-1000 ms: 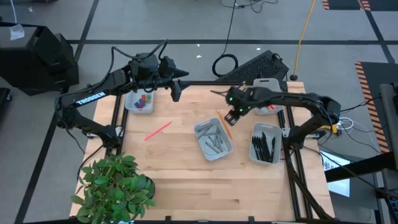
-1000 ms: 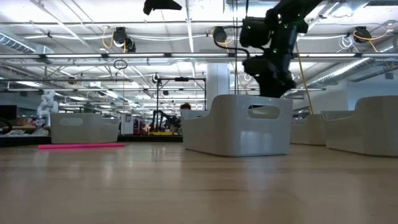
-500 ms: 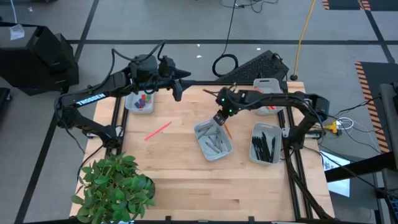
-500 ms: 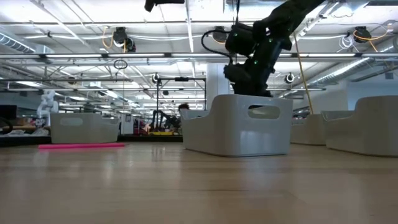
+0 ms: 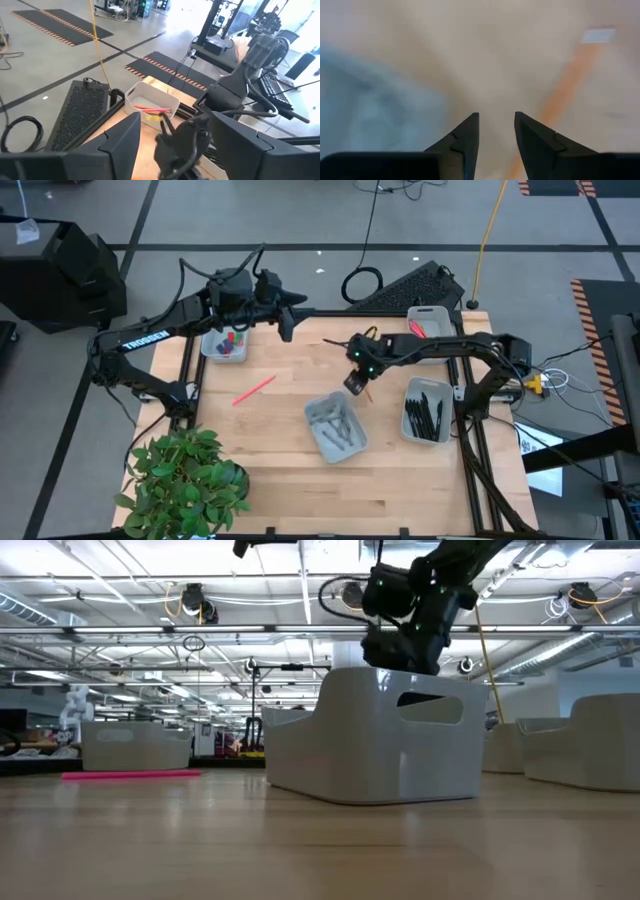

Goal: Sort crayons/erasers/pens/pencils in bins
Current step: Adjust the middle left gray bin, then put the yellow pencil into the top right gray bin

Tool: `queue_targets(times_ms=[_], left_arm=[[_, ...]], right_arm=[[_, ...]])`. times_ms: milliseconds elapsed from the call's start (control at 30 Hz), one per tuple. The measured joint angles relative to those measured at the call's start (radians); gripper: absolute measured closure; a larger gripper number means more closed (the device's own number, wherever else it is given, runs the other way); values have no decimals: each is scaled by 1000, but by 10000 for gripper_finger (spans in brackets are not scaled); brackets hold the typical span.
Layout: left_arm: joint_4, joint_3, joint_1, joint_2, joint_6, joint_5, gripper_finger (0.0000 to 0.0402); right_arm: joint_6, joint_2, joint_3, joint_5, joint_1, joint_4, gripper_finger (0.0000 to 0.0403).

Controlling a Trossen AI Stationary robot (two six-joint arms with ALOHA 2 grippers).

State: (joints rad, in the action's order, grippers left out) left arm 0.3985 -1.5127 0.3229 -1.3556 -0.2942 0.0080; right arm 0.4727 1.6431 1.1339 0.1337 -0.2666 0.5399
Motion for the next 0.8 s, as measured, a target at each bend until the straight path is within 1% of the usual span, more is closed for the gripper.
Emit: queue_targets(times_ms=[67, 100, 167, 333, 400, 533, 633, 700, 800], left_arm=[[0, 0, 0, 0, 10, -10, 163], [0, 0, 0, 0, 17, -11, 163], [0, 0, 1, 0, 33, -13, 163], [1, 0, 9, 0, 53, -19, 163], [1, 0, 10, 0, 61, -20, 163], [4, 0, 9, 0, 88, -20, 163], [20, 0, 10, 0, 102, -20, 163], [34, 0, 10, 0, 111, -20, 163], [43, 0, 9, 0, 122, -20, 163]], right_arm=[[15, 21, 0, -112, -2, 22, 287], [21, 35, 0, -147, -2, 31, 287], [45, 65, -1, -186, 0, 53, 287], [145, 147, 0, -241, 0, 56, 287], [170, 166, -1, -245, -2, 56, 287], [185, 199, 2, -215, -7, 52, 287], [196, 212, 4, -211, -8, 49, 290], [202, 214, 4, -215, -8, 51, 301], [220, 215, 4, -218, -9, 53, 328]])
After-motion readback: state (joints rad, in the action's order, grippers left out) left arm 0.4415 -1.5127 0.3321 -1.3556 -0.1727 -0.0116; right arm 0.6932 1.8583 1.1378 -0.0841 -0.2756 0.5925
